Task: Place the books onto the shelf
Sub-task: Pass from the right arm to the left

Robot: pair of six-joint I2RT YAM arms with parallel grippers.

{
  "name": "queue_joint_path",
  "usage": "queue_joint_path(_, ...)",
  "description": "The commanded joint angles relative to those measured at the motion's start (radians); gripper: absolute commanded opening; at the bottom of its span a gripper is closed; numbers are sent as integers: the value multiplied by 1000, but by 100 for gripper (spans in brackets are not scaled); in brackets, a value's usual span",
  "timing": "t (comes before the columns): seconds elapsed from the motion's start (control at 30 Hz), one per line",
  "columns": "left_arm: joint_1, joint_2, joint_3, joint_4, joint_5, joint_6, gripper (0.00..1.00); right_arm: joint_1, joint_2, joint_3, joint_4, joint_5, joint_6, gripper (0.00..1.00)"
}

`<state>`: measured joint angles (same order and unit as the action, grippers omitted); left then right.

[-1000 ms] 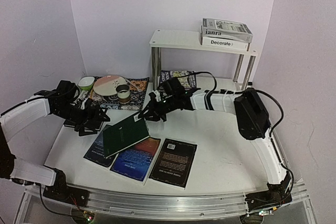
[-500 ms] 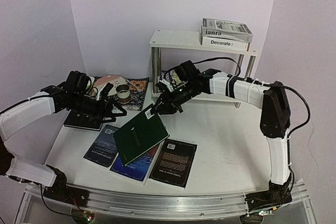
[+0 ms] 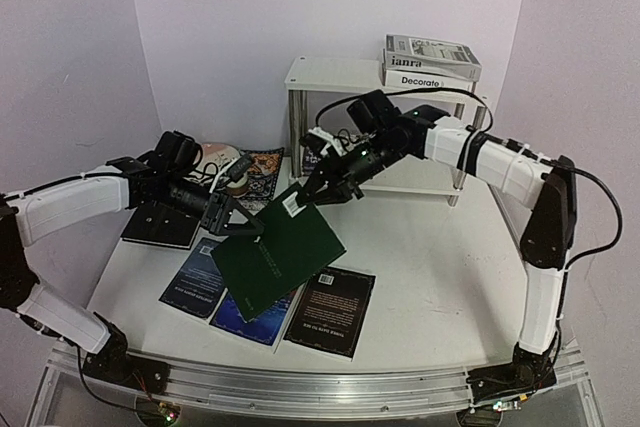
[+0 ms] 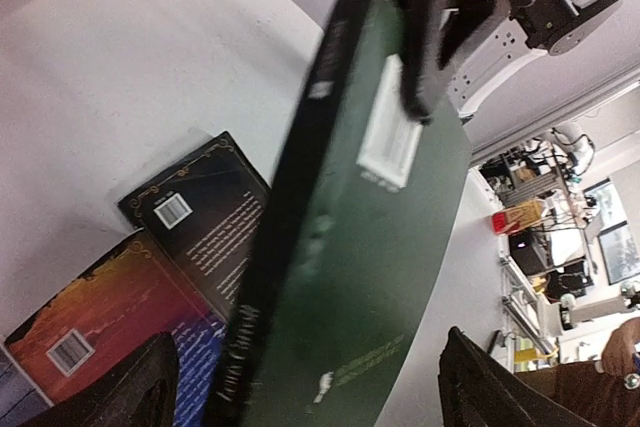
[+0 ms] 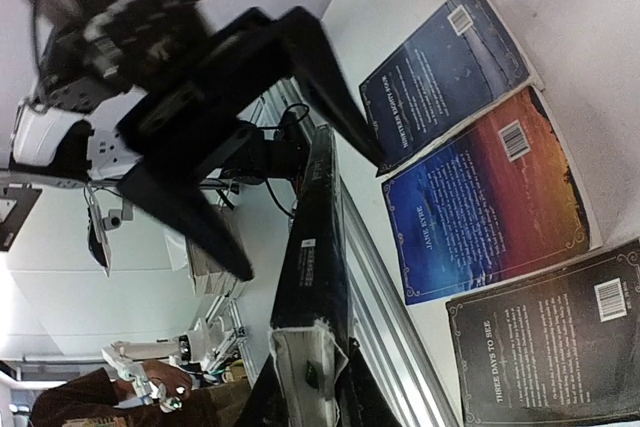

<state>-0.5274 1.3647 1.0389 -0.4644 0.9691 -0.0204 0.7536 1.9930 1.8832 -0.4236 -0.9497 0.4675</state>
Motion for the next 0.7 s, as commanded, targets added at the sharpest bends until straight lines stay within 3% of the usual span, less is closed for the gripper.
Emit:
queue_joint_path(0.0, -10, 42, 70, 33, 185, 47, 87, 2, -163, -12, -4, -93, -111, 0)
queue_joint_path(0.13, -20, 45, 71, 33, 180, 50, 85, 3, -200, -25, -7, -121, -115, 0)
queue_joint_path(0.3, -52, 51, 98, 33, 227, 30, 61, 1, -268, -80, -10, -83, -162, 0)
queue_joint_path(0.43, -104, 36, 112, 32, 213, 3, 65, 3, -267, -78, -22, -96, -171, 0)
queue_joint_path(0.53, -136, 19, 113, 32, 186, -3, 63, 3, -277, -84, -29, -82, -199, 0)
queue_joint_path(0.6, -149, 10, 116, 32, 180, -19, 56, 3, -281, -82, -32, -76, -213, 0)
queue_joint_path(0.67, -160, 4, 124, 32, 182, -29, 43, 3, -280, -77, -34, -79, -216, 0)
